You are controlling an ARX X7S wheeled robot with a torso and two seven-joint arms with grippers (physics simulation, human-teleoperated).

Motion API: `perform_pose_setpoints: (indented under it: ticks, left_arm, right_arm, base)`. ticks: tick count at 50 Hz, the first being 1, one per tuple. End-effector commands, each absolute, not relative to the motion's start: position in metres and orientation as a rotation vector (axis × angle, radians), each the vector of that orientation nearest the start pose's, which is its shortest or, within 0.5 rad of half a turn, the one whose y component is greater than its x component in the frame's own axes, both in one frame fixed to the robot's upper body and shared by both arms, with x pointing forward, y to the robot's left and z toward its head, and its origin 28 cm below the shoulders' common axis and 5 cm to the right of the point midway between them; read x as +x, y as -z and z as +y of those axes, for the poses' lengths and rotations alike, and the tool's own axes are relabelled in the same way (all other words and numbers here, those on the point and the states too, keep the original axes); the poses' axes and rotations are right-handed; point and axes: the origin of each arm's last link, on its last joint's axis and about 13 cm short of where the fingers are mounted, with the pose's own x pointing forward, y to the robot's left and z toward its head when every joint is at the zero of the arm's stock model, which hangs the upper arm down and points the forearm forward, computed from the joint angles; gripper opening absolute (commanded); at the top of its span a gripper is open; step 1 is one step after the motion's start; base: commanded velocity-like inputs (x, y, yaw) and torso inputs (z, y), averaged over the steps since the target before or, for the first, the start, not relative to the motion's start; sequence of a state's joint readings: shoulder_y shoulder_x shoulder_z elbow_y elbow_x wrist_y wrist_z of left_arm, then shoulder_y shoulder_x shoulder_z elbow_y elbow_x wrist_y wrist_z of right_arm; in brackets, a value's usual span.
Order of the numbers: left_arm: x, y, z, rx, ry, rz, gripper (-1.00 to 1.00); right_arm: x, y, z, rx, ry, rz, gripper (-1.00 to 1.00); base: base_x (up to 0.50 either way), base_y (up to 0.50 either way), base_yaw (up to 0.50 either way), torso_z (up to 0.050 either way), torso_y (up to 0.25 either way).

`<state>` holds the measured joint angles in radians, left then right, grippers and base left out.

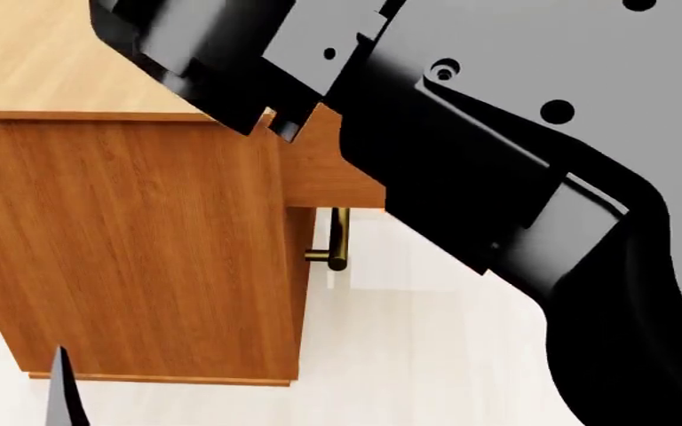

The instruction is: Put the bowl on top of the cabinet.

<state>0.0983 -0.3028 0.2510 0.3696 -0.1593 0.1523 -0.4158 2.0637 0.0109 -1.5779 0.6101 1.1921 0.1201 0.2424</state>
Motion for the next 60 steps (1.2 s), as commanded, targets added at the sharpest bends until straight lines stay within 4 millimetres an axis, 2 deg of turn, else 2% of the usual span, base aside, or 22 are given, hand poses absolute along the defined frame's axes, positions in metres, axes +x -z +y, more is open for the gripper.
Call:
perform_pose_setpoints:
  ticks: [1,8,16,25,36,43,54,60]
  left_arm:
    - [0.180,-0.077,0.207,-0.042,-0.061,-0.387,1.00]
    - [0.179,-0.076,0.206,-0.040,-0.056,-0.386,1.00]
    - [0.178,-0.075,0.205,-0.040,-0.049,-0.382,1.00]
    - [0.177,-0.075,0.204,-0.038,-0.043,-0.381,1.00]
    - [0.176,-0.074,0.202,-0.035,-0.033,-0.379,1.00]
    - [0.176,-0.072,0.200,-0.032,-0.023,-0.375,1.00]
    - [0.175,-0.073,0.197,-0.025,-0.009,-0.376,1.00]
    - [0.176,-0.074,0.198,-0.024,-0.014,-0.375,1.00]
  right_arm:
    - [0.344,-0.415,0.058,-0.838,-0.601,-0.603,-1.00]
    - [0.351,-0.404,0.056,-0.849,-0.577,-0.598,-1.00]
    - [0.355,-0.389,0.057,-0.898,-0.631,-0.578,-1.00]
    - [0.352,-0.388,0.060,-0.976,-0.744,-0.548,-1.00]
    - [0.345,-0.399,0.061,-1.023,-0.752,-0.552,-1.00]
    - [0.339,-0.406,0.063,-0.984,-0.738,-0.542,-1.00]
    - [0.341,-0.399,0.062,-0.983,-0.716,-0.493,-1.00]
    - [0.349,-0.388,0.058,-0.981,-0.710,-0.449,-1.00]
  base:
    - [0.00,0.00,0.00,0.000,0.000]
    - [0.00,0.00,0.00,0.000,0.001]
    - [0.00,0.00,0.00,0.000,0.000]
    - [0.00,0.00,0.00,0.000,0.001]
    - [0.00,0.00,0.00,0.000,0.001]
    - [0.00,0.00,0.00,0.000,0.000]
    - [0.00,0.00,0.00,0.000,0.000]
    - [0.00,0.00,0.00,0.000,0.002]
